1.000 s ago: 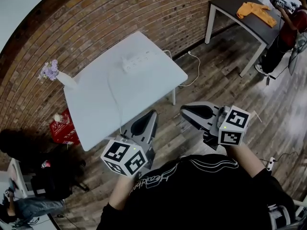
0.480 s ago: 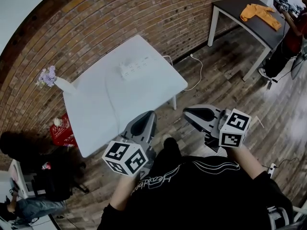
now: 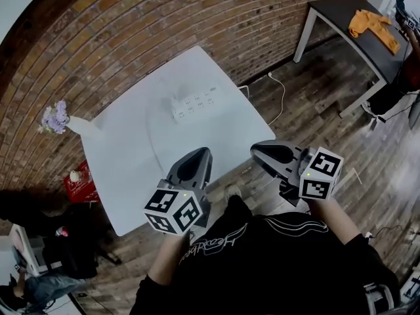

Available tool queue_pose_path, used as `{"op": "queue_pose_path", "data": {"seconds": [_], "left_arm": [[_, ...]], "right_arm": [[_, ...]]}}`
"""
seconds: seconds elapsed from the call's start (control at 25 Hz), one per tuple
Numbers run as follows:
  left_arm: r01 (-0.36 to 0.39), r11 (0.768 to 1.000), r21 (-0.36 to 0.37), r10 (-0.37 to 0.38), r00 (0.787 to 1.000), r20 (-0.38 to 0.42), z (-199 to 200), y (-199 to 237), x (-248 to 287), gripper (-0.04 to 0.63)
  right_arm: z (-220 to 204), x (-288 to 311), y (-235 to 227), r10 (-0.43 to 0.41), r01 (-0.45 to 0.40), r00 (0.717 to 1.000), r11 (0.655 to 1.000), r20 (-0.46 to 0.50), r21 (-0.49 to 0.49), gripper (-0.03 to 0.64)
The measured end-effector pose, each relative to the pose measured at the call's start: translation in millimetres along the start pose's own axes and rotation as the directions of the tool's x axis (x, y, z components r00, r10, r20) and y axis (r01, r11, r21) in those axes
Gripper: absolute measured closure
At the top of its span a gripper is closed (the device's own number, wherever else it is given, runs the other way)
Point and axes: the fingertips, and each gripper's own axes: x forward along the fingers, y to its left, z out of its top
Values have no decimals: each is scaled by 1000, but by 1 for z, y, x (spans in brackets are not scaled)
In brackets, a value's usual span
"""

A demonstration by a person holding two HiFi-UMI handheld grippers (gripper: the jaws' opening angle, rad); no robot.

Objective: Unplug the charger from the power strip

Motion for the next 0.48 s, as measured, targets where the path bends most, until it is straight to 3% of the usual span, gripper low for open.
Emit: {"op": "queue_pose_path", "data": {"seconds": [0.48], "left_arm": [[-81,996,-41,81,997,-16,46,128,52,591]], "right_arm": [[22,104,-92,14,-10,995,999,-99,42,618]]}}
